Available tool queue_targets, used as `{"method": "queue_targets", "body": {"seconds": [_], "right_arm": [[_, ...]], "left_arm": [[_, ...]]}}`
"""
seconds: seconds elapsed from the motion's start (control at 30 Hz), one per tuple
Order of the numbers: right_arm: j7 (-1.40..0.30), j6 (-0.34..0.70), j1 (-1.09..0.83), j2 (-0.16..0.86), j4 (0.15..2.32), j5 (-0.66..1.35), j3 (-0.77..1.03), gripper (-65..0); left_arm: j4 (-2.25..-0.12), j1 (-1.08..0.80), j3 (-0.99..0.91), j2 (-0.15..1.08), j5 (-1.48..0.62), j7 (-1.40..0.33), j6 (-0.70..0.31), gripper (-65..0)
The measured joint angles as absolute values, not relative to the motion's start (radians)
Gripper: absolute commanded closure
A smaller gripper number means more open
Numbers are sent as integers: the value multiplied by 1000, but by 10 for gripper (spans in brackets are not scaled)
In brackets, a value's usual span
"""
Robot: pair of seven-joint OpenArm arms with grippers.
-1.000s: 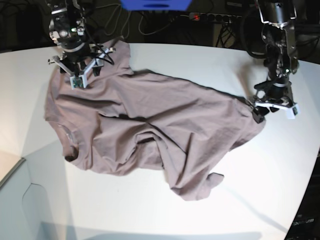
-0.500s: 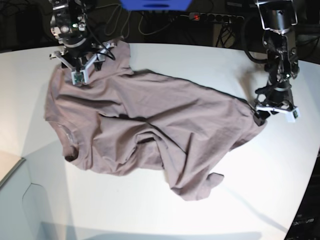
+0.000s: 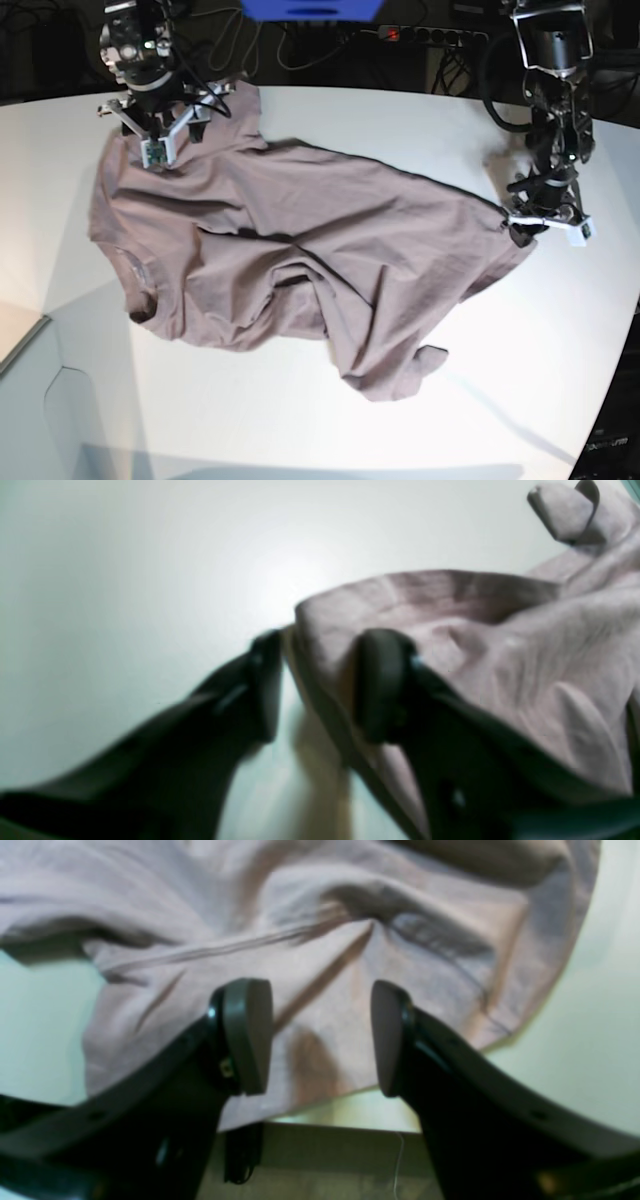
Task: Layout the t-shirt on the table in an organized manner, then fold the t-shirt properly
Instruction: 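Hold the shirt with both grippers and stretch it apart, then grasp the shirt's edges with both grippers and pull them apart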
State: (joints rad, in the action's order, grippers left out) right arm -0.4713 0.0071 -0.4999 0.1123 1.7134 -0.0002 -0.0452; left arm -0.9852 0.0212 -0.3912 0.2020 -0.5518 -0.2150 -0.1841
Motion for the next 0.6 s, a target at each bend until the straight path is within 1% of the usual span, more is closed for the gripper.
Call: {"method": "queue_targets", "body": {"seconds": [0.17, 0.27, 0.37, 0.4, 0.6], "right_arm": [[-474, 7, -505, 113, 1708, -3, 31, -319], [-474, 7, -505, 113, 1708, 1, 66, -319], [-474, 7, -505, 113, 1707, -3, 84, -319], [-474, 7, -505, 113, 1707, -3, 80, -319], [-473, 7, -496, 110, 1661, -2, 78, -319]], "left_arm": [[-985, 28, -391, 202, -552, -216, -184, -100], [-989, 28, -391, 202, -558, -220, -184, 0], [-1018, 19, -391, 202, -559, -221, -183, -7], [-1033, 14, -391, 202, -562, -220, -183, 0], [-1145, -57, -398, 202, -563, -220, -184, -1]]}}
